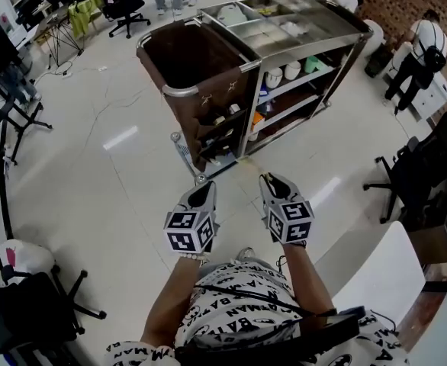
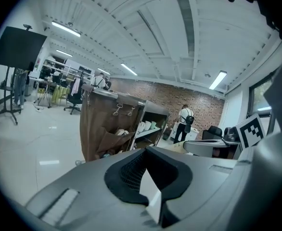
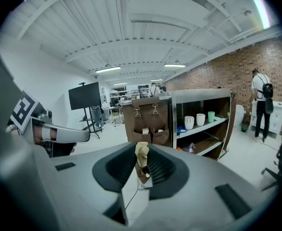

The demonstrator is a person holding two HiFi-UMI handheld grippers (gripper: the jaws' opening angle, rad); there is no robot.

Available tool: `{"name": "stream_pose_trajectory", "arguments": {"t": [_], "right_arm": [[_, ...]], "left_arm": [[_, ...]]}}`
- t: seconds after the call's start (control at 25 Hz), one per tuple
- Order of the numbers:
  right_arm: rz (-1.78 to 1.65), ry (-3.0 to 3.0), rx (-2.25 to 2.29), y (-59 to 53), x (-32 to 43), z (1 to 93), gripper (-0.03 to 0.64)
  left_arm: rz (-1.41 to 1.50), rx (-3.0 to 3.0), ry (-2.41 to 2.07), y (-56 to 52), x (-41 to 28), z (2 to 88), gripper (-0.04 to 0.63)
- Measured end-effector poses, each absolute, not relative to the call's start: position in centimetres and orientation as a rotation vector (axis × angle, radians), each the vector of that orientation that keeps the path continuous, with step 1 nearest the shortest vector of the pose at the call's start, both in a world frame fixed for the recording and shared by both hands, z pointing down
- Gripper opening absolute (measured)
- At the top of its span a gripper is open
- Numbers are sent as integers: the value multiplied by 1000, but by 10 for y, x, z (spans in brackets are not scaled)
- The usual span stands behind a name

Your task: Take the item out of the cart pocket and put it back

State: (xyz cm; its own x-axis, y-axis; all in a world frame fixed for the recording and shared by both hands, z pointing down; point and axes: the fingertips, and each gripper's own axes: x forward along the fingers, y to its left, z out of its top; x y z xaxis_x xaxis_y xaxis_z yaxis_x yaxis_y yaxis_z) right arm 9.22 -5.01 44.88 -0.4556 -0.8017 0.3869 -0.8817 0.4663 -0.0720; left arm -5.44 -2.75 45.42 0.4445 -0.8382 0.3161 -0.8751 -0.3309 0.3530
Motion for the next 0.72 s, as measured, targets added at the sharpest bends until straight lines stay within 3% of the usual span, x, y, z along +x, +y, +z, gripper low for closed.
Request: {"name": "stream_pose_trajectory", "arguments": {"t": [0.72], "right_arm": [[384, -2425, 1430, -31, 88, 445, 81]], "left_arm": [[102, 2210, -1417, -16, -55, 459, 2]]}}
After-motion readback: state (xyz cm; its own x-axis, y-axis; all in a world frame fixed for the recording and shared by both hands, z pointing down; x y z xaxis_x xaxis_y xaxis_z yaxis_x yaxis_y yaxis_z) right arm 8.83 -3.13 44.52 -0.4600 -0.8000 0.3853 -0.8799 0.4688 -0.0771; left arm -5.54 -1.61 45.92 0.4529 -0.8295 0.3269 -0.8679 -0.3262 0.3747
